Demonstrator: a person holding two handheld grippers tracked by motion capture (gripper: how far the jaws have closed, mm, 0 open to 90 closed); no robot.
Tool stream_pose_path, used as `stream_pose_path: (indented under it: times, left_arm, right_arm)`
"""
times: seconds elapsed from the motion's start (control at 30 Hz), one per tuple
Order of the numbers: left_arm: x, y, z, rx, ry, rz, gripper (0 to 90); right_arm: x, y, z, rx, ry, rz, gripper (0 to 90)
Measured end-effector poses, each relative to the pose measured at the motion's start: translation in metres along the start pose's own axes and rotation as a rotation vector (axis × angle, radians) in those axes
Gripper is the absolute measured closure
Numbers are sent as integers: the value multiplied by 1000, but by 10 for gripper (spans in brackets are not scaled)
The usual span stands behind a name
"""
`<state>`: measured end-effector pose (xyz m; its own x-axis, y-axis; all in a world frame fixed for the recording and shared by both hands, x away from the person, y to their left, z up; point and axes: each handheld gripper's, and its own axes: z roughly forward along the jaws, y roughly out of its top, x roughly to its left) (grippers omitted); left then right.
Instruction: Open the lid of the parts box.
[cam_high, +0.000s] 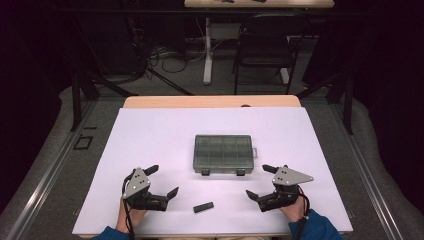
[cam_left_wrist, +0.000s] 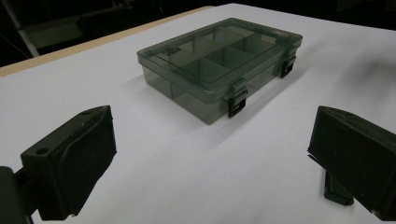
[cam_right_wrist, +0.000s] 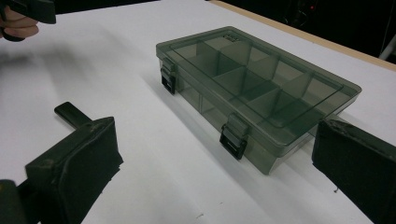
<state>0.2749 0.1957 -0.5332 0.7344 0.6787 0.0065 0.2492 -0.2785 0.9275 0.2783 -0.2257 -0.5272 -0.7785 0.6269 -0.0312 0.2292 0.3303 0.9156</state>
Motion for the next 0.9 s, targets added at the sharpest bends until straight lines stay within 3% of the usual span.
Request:
stream_pose_path:
  times: [0.9]
  left_arm:
    - [12,18,41,118,-75,-42,2]
  right_arm:
    - [-28,8,30,99,27,48,1]
